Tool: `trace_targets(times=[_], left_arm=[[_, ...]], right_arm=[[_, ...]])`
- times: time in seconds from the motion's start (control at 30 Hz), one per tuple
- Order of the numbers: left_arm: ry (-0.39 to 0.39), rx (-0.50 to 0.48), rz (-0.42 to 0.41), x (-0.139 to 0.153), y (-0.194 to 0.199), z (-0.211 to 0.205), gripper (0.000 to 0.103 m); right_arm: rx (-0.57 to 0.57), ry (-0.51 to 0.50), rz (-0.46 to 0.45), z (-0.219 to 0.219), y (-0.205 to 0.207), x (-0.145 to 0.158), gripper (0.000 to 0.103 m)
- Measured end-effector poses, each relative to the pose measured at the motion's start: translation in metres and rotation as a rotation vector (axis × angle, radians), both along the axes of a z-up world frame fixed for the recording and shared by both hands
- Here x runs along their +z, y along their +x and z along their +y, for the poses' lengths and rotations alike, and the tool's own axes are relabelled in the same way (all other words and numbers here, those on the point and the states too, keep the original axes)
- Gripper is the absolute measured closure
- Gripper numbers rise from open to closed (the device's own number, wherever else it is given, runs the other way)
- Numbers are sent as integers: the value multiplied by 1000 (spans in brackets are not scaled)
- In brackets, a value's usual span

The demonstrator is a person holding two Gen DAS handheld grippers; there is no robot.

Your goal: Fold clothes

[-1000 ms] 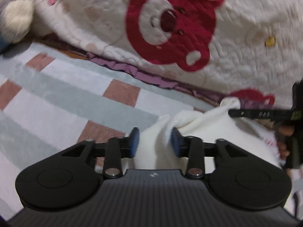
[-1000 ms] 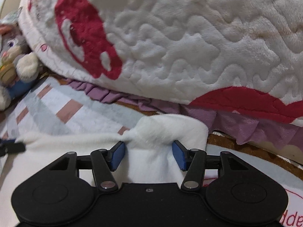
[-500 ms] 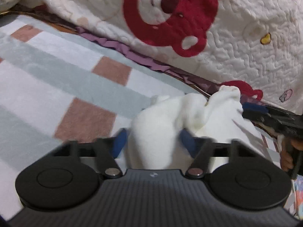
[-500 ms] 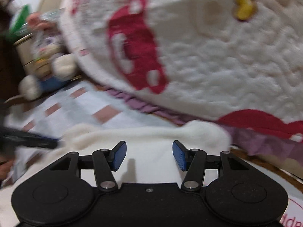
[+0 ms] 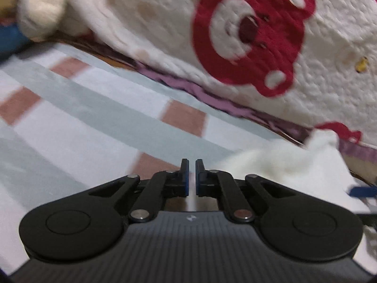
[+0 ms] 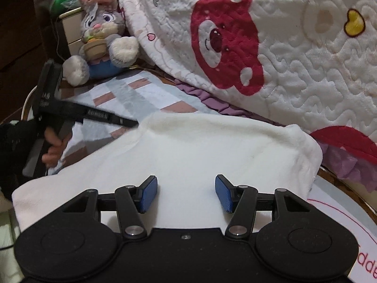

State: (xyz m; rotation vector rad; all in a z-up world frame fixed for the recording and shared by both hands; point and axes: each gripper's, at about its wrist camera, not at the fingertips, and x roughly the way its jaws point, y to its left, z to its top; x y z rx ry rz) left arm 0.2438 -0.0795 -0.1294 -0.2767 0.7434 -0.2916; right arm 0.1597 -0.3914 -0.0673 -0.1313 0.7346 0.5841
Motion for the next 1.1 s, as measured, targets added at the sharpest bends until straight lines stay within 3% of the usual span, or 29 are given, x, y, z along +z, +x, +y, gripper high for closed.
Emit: trace_targets(times=[0.1,0.2,0.23,0.33,0.4,0.5,0.57,0.67,0.77,0.9,0.93,0.97,1.0,1.1], left_arm=[[-85,-59,-47,24,-18,8,96],[-115,-176,-94,52,-50,0,94],[-118,-222,-98,58,-61,-5,90],[-133,-321,-44,60,-97,-16,87],[-143,-312,30,49,-117,-17,84],[-104,-260,114,20,-134,-15,84],[-94,-255,122,9,-139,-15,87],[-15,-286,89,14,-139,-21,87],[13,-275,86,17,-146,-23,87],[75,-253,100,22,-154,-16,87],[95,-228,111,23,-154,-12,81],[108,-204,123,23,-154,-7,68],[75,-191,136,23,-155,1,65],[-117,-167,173,24,-156,28,62]], right_arm=[[19,4,-9,7,-13,3,43],[74,40,21,25,-26,1,43],[86,21,8,33,-33,0,38],[113,-85,-69,61,-57,-4,37],[130,-155,-120,79,-73,-6,37],[201,-162,-114,91,-96,-8,37],[249,-190,-124,100,-114,-12,37],[329,-127,-18,105,-132,-19,38],[383,-62,55,102,-147,-16,42],[276,-46,-11,78,-151,8,41],[225,-44,-31,69,-149,14,41],[173,-43,-51,60,-146,20,41],[120,-42,-65,50,-144,25,40],[-8,-58,-67,20,-139,27,40]])
